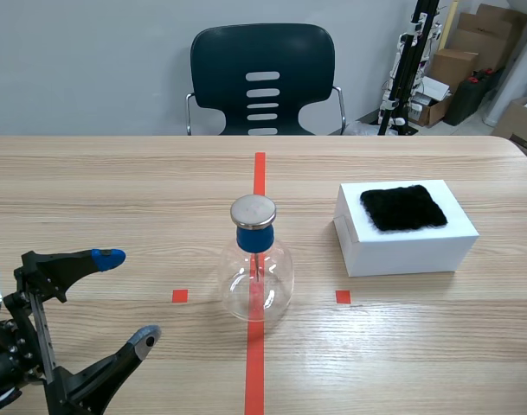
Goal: Do the electroscope experiment. put the rod down on the box
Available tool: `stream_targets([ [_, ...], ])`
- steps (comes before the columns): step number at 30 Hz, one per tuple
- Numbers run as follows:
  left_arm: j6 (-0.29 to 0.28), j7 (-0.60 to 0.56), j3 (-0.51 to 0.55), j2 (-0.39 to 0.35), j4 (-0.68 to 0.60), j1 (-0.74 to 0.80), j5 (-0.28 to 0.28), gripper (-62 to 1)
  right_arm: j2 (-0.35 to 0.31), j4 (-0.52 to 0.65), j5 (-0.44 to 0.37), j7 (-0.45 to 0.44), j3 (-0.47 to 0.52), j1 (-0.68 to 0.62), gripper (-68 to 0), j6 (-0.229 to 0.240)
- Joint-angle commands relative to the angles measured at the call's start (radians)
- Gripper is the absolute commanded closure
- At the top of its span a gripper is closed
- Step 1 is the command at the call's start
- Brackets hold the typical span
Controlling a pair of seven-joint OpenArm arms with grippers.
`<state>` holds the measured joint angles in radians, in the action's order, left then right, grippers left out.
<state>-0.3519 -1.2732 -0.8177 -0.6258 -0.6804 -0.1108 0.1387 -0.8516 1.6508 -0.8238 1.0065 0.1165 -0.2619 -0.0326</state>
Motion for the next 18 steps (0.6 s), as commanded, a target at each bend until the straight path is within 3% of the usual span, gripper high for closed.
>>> stream_targets([
  [1, -0.002, -0.017, 0.006, -0.003, -0.013, 0.0, 0.006, -62.3, -0.032, 0.001, -0.001, -0.006, -0.016, 0.031, -0.2, 0.004],
  [6, -0.002, -0.017, 0.006, -0.003, -0.013, 0.0, 0.006, -62.3, -0.061, -0.077, -0.004, -0.006, -0.122, 0.108, -0.2, 0.009],
  [18, -0.002, -0.017, 0.006, -0.003, -0.013, 0.0, 0.006, -62.3, -0.079, -0.307, -0.014, -0.031, -0.315, 0.325, -0.2, 0.111],
])
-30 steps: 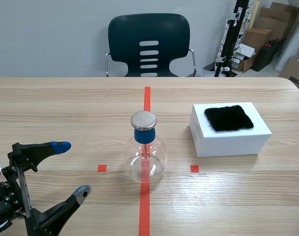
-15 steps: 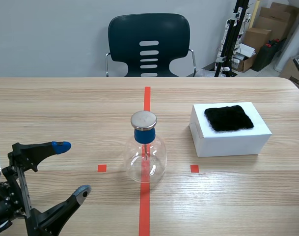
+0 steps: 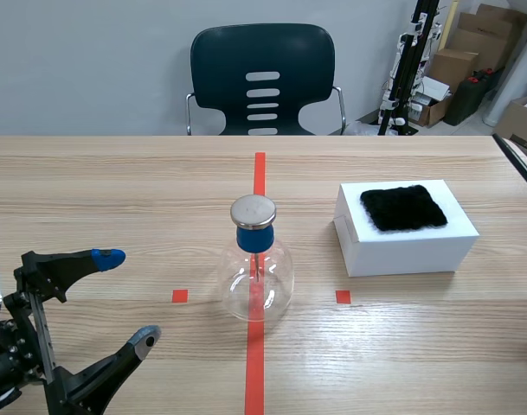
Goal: Do the electroscope experiment. put the rod down on the box
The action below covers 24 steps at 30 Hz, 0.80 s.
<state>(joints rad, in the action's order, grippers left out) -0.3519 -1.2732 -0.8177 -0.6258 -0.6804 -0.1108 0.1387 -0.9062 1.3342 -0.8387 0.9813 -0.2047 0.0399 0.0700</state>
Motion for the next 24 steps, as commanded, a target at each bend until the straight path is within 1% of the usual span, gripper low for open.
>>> stream_targets([
  [1, -0.002, -0.017, 0.006, -0.003, -0.013, 0.0, 0.006, -62.3, -0.024, -0.006, 0.001, -0.01, -0.007, 0.037, -0.2, 0.01],
  [4, -0.002, -0.017, 0.006, -0.003, -0.013, 0.0, 0.006, -62.3, -0.017, -0.052, 0.001, -0.014, -0.046, 0.079, -0.2, 0.048],
  [8, -0.002, -0.017, 0.006, -0.003, -0.013, 0.0, 0.006, -62.3, 0.007, -0.108, 0.004, -0.012, -0.093, 0.121, -0.2, 0.062],
  [10, -0.002, -0.017, 0.006, -0.003, -0.013, 0.0, 0.006, -62.3, 0.021, -0.13, 0.007, -0.003, -0.109, 0.137, -0.3, 0.087],
  [13, -0.002, -0.017, 0.006, -0.003, -0.013, 0.0, 0.006, -62.3, 0.037, -0.156, 0.01, 0.0, -0.132, 0.156, -0.3, 0.103],
  [20, -0.002, -0.017, 0.006, -0.003, -0.013, 0.0, 0.006, -62.3, 0.08, -0.243, 0.027, 0.0, -0.171, 0.21, -0.3, 0.104],
  [24, -0.002, -0.016, 0.006, -0.003, -0.013, 0.0, 0.006, -62.3, 0.105, -0.277, 0.05, -0.001, -0.172, 0.229, -0.3, 0.123],
])
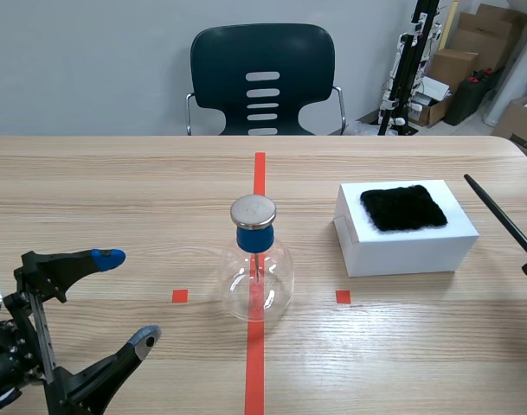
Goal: Do the electroscope experiment. put the rod down on the box
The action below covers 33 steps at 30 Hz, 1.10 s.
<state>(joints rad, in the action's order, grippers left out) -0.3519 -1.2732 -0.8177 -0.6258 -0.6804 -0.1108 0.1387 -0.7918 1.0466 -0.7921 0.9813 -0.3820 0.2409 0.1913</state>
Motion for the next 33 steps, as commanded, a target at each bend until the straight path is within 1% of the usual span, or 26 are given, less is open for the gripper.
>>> stream_targets([
  [1, -0.002, -0.017, 0.006, -0.003, -0.013, 0.0, 0.006, -62.3, -0.006, 0.003, 0.007, -0.001, 0.005, 0.03, -0.3, 0.002],
  [3, -0.002, -0.016, 0.006, -0.003, -0.013, 0.0, 0.006, -62.3, 0.002, -0.016, 0.012, -0.001, -0.001, 0.039, -0.4, 0.005],
  [7, -0.002, -0.016, 0.006, -0.003, -0.013, 0.0, 0.006, -62.3, 0.017, -0.057, 0.029, -0.03, -0.007, 0.054, -0.4, 0.005],
  [15, -0.002, -0.017, 0.006, -0.003, -0.013, 0.0, 0.006, -62.3, 0.068, -0.143, 0.056, -0.045, -0.008, 0.072, -0.4, 0.009],
  [23, -0.002, -0.017, 0.006, -0.003, -0.013, 0.0, 0.006, -62.3, 0.088, -0.167, 0.06, -0.053, -0.008, 0.077, -0.4, 0.008],
  [28, -0.002, -0.017, 0.006, -0.003, -0.013, 0.0, 0.006, -62.3, 0.089, -0.184, 0.064, -0.089, -0.008, 0.078, -0.4, 0.008],
  [33, -0.002, -0.017, 0.006, -0.003, -0.013, 0.0, 0.006, -62.3, 0.089, -0.193, 0.067, -0.091, -0.008, 0.078, -0.4, 0.008],
])
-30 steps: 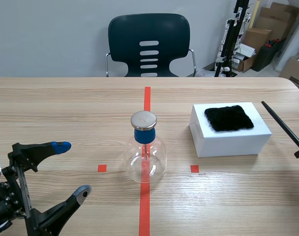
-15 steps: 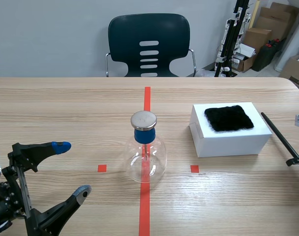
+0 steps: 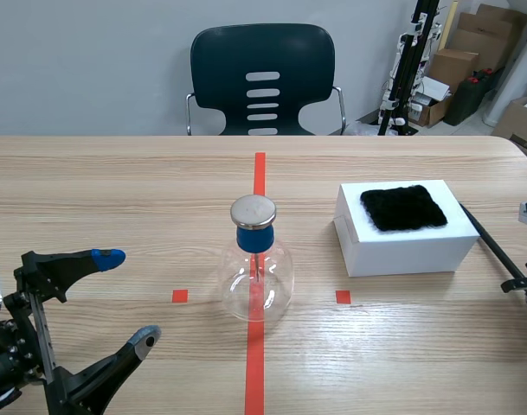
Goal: Do the electroscope experiment. put the rod down on the box
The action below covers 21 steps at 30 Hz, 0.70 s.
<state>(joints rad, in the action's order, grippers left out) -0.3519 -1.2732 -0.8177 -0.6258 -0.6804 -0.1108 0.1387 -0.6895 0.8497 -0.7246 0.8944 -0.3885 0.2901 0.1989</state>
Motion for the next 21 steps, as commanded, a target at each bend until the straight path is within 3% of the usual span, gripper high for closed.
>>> stream_targets([
  [1, -0.002, -0.017, 0.006, -0.003, -0.013, 0.0, 0.006, -62.3, -0.014, 0.004, -0.001, -0.006, -0.001, 0.029, -0.4, 0.001],
  [10, -0.002, -0.017, 0.006, -0.003, -0.013, 0.0, 0.006, -62.3, -0.008, 0.004, 0.014, -0.034, -0.001, 0.028, -2.9, 0.0],
  [21, -0.002, -0.017, 0.006, -0.003, -0.013, 0.0, 0.006, -62.3, -0.008, 0.004, 0.014, -0.048, -0.001, 0.029, -29.9, 0.0],
])
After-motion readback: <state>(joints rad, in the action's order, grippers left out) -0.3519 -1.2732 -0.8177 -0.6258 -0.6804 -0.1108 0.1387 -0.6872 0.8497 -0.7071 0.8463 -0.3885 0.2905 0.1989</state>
